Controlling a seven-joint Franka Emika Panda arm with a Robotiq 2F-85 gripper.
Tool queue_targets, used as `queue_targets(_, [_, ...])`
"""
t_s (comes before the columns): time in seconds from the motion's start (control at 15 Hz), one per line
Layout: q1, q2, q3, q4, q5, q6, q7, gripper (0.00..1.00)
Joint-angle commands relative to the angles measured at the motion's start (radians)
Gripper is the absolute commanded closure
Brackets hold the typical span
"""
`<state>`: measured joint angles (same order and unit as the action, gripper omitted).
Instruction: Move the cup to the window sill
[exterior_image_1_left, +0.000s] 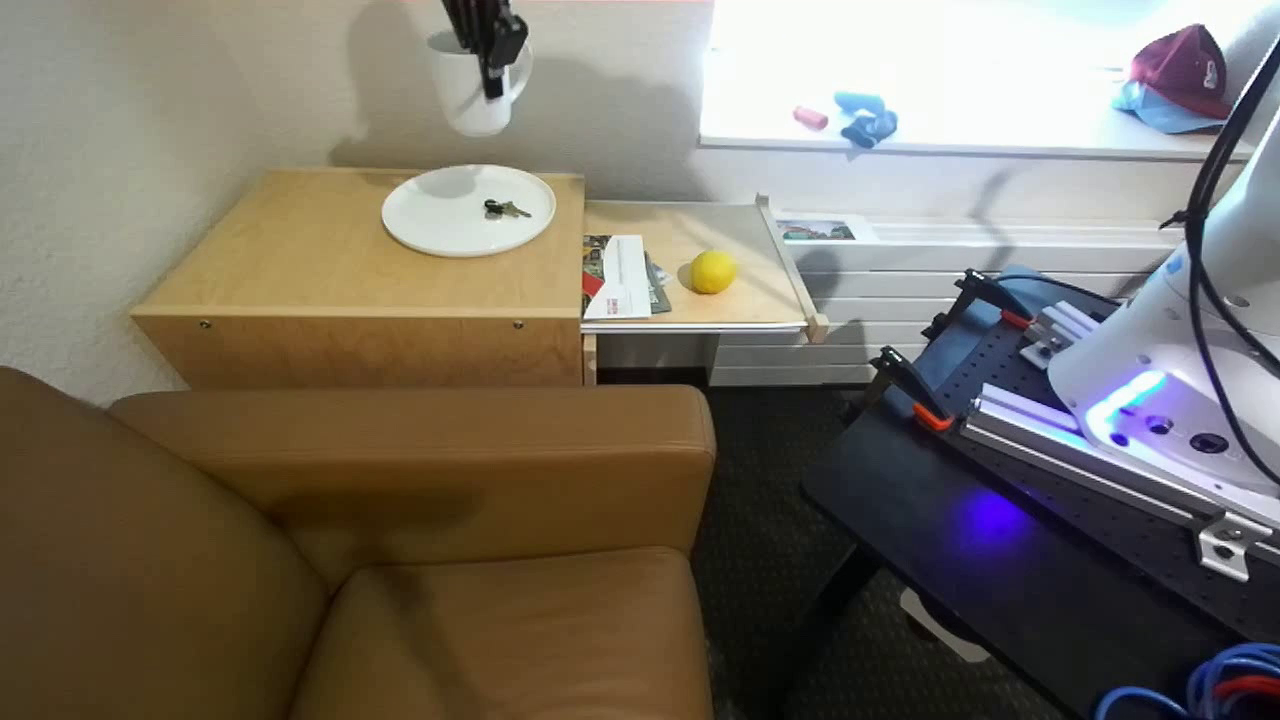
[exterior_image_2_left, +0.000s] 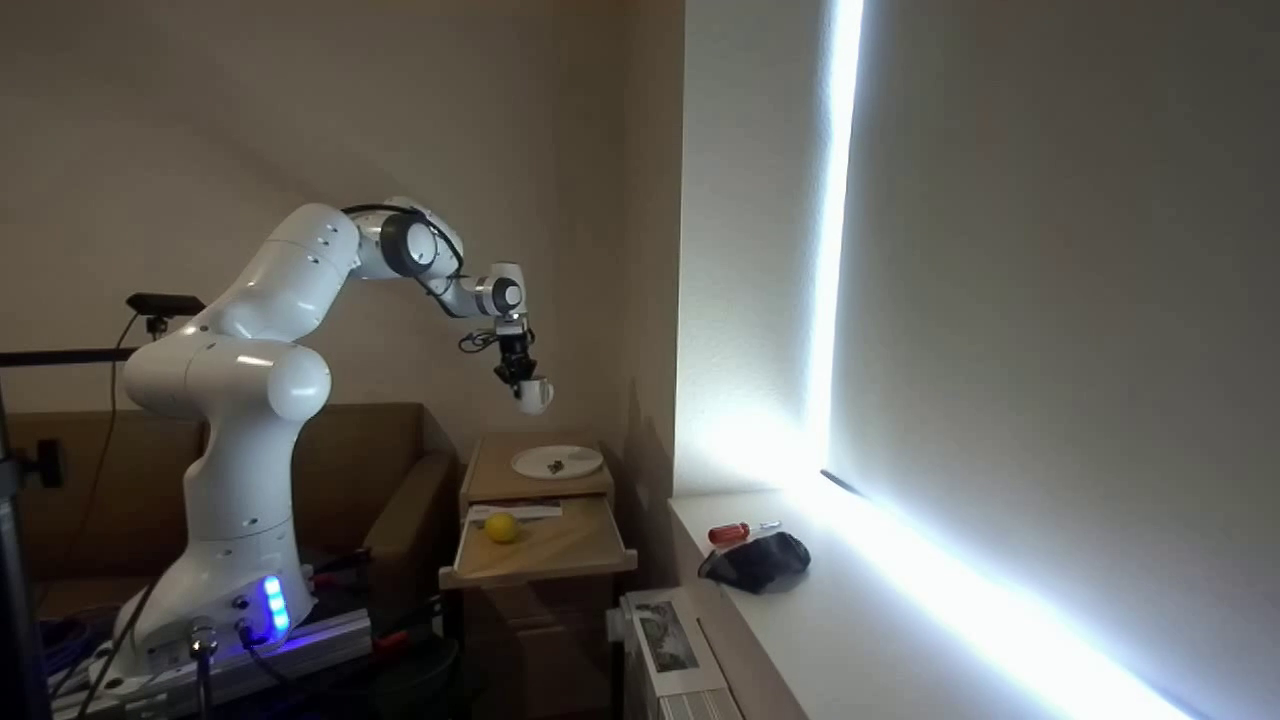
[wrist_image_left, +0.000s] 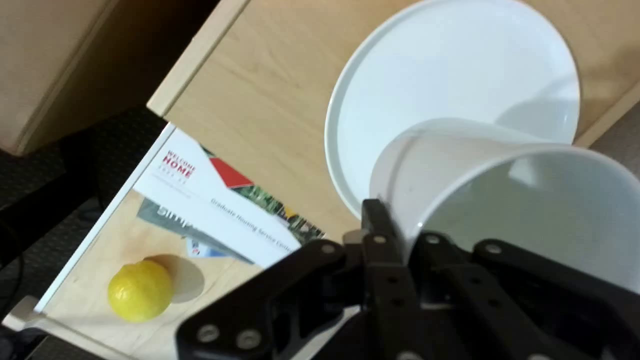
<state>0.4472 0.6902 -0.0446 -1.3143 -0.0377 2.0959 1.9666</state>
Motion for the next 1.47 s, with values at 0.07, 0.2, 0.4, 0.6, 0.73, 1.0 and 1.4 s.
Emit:
queue_targets(0.07, [-0.127, -0.199, 0.000, -0.218, 0.053, -0.090, 0.050, 0.99])
queue_targets(0.2, [-0.190, -0.266, -0.004, -0.302, 0.078, -0.092, 0.075, 0.99])
queue_targets(0.4, [-0.282, -0.365, -0.019, -0.446, 0.122, -0.046, 0.105, 0.99])
queue_targets(0.6, [-0.369, -0.452, -0.043, -0.589, 0.169, -0.018, 0.098, 0.99])
queue_targets(0.73, [-0.423, -0.507, -0.068, -0.685, 0.188, 0.007, 0.083, 0.99])
queue_targets(1.0, [-0.526, -0.606, -0.133, -0.862, 0.204, 0.082, 0.060, 0.99])
queue_targets(1.4, [-0.602, -0.558, -0.233, -0.916, -0.024, 0.322, 0.274, 0.99])
